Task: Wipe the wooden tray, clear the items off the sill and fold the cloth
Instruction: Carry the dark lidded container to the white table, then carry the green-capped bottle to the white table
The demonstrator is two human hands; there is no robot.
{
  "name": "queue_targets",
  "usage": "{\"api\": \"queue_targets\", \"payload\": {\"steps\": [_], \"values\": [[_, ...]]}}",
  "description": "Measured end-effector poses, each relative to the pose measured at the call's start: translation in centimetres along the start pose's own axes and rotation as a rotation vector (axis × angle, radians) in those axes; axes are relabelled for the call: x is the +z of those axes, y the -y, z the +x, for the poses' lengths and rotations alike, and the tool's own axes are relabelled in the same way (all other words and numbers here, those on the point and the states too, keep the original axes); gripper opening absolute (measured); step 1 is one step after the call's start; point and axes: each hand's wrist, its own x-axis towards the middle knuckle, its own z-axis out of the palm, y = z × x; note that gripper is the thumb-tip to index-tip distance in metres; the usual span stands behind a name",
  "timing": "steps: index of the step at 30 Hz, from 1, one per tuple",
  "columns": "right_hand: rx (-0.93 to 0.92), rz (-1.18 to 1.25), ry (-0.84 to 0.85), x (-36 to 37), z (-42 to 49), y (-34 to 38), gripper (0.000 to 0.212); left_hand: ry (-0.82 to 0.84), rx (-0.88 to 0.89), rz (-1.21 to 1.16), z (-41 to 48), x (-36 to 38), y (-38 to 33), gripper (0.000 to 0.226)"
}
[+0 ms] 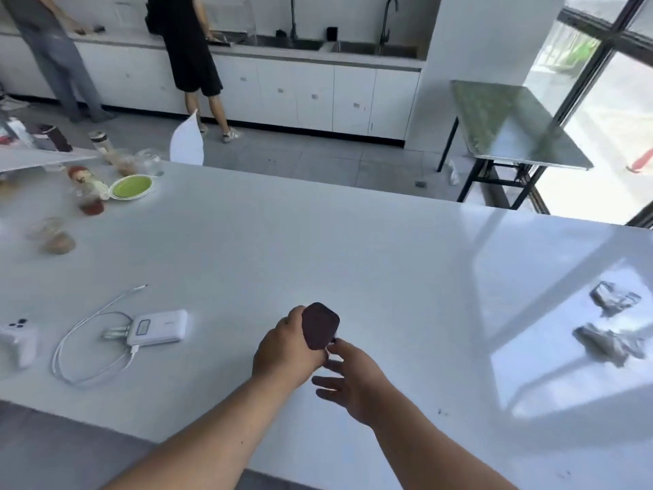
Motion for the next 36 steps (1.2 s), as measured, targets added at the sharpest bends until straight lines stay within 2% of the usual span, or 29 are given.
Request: {"api": "queue_targets", "payload": {"steps": [5, 9, 12, 14, 18, 23, 27, 30, 36], "values": [[0.002, -0.075, 0.047, 5.8, 4.6, -0.4, 0.033, -0.047, -0.068, -0.018, 3.7, -1.4, 5.8, 0.087], [0.029, -0.154, 0.012, 6.4, 5.4, -1.8, 0.030, 0.071, -0.081, 0.132, 4.6, -0.9, 7.7, 0.101], [-0.074, -0.335, -0.107, 3.6, 3.4, -0.9, 0.055, 0.001, 0.028, 0.235, 4.5, -1.9, 5.3, 0.105], [-0.232, -0.527, -0.260, 0.0, 0.5, 1.1, 0.064, 0.009, 0.149, 0.238, 4.4, -2.7, 1.5, 0.095], [-0.439, -0.810, -0.624, -10.8, -7.7, 4.5, 0.071, 0.194, 0.373, 0.226, 3.4, -1.8, -10.0, 0.082], [-0.403, -0.965, -1.012, -25.8, -21.6, 3.2, 0.084, 0.312, 0.712, 0.242, -3.5, 4.5, -25.5, 0.089], [-0.259, -0.870, -1.323, -35.5, -34.4, -3.9, 0.093, 0.435, 0.996, 0.273, -13.2, 10.3, -35.5, 0.088], [-0.161, -0.726, -1.516, -40.2, -42.4, -11.7, 0.093, 0.524, 1.181, 0.271, -21.2, 14.9, -41.5, 0.087], [-0.010, -0.441, -1.731, -47.1, -52.1, -26.5, 0.084, 0.673, 1.446, 0.344, -37.1, 25.5, -47.5, 0.086]]}}
